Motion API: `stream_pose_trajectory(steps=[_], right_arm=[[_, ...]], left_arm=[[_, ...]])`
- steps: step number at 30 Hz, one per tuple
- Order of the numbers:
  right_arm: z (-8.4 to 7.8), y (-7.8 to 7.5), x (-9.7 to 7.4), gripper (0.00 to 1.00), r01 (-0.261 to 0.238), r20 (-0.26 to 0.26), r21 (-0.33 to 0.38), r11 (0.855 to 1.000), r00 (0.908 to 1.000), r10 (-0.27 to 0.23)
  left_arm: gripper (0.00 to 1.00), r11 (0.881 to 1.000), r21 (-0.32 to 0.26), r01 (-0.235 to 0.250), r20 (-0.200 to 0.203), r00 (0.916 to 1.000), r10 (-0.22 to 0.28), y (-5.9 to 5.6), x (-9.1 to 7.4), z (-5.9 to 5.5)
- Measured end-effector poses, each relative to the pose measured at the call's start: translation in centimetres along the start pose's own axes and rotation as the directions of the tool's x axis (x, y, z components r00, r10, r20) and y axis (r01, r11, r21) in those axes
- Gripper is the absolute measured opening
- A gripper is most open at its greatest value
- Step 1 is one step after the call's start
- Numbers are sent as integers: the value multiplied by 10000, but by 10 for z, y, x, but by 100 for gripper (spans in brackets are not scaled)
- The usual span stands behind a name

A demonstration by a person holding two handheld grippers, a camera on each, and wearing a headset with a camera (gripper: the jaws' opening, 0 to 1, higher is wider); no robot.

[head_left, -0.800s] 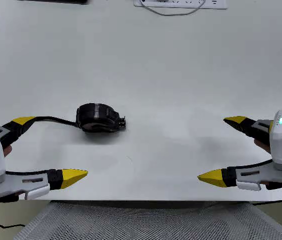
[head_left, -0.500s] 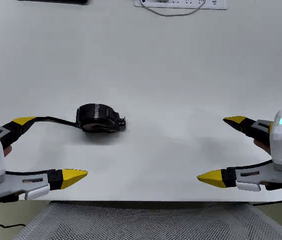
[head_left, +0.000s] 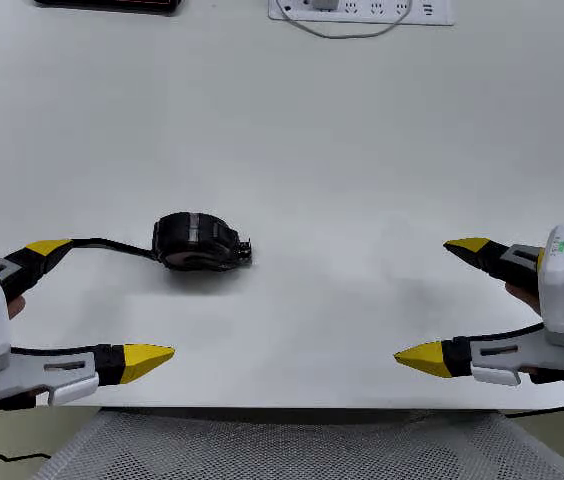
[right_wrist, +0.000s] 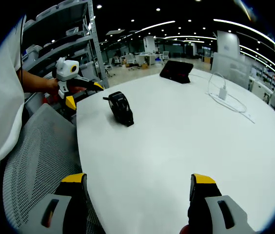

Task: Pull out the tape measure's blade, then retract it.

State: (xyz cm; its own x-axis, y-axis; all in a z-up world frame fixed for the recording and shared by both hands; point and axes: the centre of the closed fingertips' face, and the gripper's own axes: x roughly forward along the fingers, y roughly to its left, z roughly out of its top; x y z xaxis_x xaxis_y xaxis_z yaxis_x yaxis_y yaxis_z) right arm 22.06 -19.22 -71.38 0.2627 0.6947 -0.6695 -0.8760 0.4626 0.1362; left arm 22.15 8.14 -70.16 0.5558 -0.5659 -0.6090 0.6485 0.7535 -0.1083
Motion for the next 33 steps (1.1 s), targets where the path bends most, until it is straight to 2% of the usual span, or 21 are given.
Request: stream_pose_trajectory(steps=[20,33], right_arm=[[-1,-1,1,86,6,-74,-5,10000,10000,-6],[6,-6,8,87,-49,-19,-166,9998,10000,49]], left_arm=[[99,9999,49,92,0,10000,-92,-1,2,0],[99,9994,286,197,34,9998,-198,2,8,5]])
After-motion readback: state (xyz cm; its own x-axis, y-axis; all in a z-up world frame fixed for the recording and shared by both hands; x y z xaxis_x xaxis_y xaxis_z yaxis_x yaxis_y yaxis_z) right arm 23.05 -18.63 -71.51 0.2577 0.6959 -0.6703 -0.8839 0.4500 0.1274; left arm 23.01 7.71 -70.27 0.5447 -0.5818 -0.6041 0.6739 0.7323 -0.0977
